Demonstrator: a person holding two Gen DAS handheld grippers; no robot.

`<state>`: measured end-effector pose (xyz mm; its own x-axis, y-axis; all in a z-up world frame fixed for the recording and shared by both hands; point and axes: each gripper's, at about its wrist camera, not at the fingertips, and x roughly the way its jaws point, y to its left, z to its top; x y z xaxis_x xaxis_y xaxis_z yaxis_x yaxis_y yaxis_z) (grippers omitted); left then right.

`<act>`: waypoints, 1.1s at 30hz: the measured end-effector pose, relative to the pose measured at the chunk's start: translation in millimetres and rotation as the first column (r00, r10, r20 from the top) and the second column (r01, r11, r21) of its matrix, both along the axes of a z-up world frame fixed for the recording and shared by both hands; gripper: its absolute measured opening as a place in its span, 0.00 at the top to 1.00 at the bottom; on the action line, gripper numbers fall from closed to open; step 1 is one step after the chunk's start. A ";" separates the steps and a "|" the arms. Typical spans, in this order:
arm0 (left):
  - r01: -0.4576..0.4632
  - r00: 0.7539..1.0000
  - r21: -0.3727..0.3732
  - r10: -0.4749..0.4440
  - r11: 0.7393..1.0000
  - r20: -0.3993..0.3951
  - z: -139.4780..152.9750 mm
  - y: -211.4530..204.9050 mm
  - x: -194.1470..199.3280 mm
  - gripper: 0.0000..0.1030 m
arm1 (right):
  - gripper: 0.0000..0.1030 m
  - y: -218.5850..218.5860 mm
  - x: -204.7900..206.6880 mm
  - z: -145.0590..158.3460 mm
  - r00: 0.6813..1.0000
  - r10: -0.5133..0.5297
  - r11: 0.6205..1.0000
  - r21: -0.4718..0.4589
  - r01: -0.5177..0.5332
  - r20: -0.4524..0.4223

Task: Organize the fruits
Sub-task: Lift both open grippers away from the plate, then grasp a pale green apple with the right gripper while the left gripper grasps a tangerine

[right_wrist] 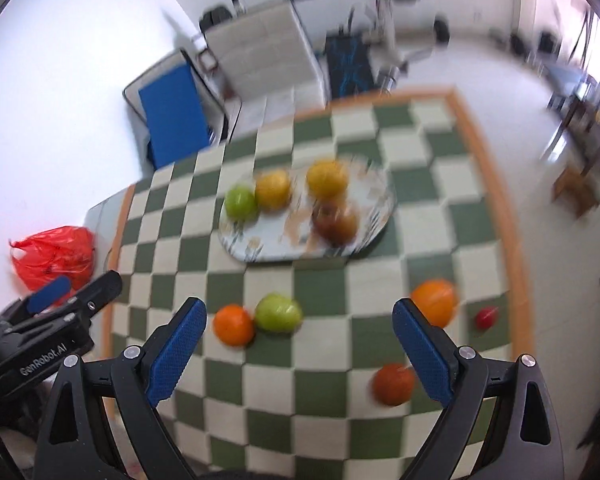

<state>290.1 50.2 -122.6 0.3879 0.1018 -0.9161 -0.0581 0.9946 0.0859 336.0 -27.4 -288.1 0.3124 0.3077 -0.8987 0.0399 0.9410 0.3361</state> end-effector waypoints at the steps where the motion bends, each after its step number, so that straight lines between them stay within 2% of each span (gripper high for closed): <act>1: -0.010 1.000 0.014 0.011 1.000 -0.020 -9.5 3.0 2.4 0.01 | 0.06 1.3 3.9 -15.9 0.999 0.003 0.999 0.033 -0.002 -0.034; 5: -0.072 0.988 0.059 0.079 0.996 -0.133 -61.0 21.4 12.0 0.01 | 0.07 18.0 27.4 -95.2 0.981 0.050 0.990 0.142 -0.024 -0.185; 9: -0.154 0.954 0.053 0.162 0.987 -0.254 -108.6 44.3 15.8 0.01 | 0.16 41.9 49.1 -161.3 0.950 0.096 0.980 0.193 -0.039 -0.297; 12: -0.193 0.926 0.053 0.200 0.980 -0.320 -133.4 57.0 13.8 0.01 | 0.17 59.8 61.1 -200.0 0.924 0.128 0.977 0.207 -0.055 -0.360; 15: -0.230 0.902 0.035 0.227 0.973 -0.368 -152.3 65.7 12.9 0.02 | 0.33 76.6 65.5 -227.0 0.893 0.169 0.975 0.205 -0.089 -0.417; 16: -0.242 0.893 0.021 0.232 0.970 -0.385 -157.7 67.6 13.6 0.02 | 0.36 78.7 65.8 -225.3 0.900 0.170 0.977 0.190 -0.100 -0.401; 21: -0.295 0.856 -0.070 0.231 0.953 -0.462 -182.5 66.9 20.2 0.02 | 0.36 68.4 54.8 -210.5 0.920 0.152 0.987 0.103 -0.123 -0.362; 26: -0.332 0.811 -0.181 0.183 0.926 -0.556 -216.7 52.2 30.2 0.02 | 0.36 44.7 36.8 -198.1 0.931 0.104 0.995 0.035 -0.098 -0.350; 29: -0.311 0.801 -0.224 0.128 0.923 -0.585 -233.7 36.6 35.1 0.02 | 0.36 31.0 30.7 -203.4 0.926 0.072 0.997 0.025 -0.067 -0.370; 32: -0.260 0.807 -0.235 0.077 0.936 -0.585 -241.5 19.7 39.4 0.12 | 0.36 23.2 26.4 -212.5 0.921 0.048 0.999 0.023 -0.043 -0.387; 33: -0.248 0.808 -0.240 0.064 0.939 -0.585 -243.9 15.4 39.8 0.23 | 0.36 21.1 24.9 -214.5 0.924 0.038 0.999 0.035 -0.027 -0.381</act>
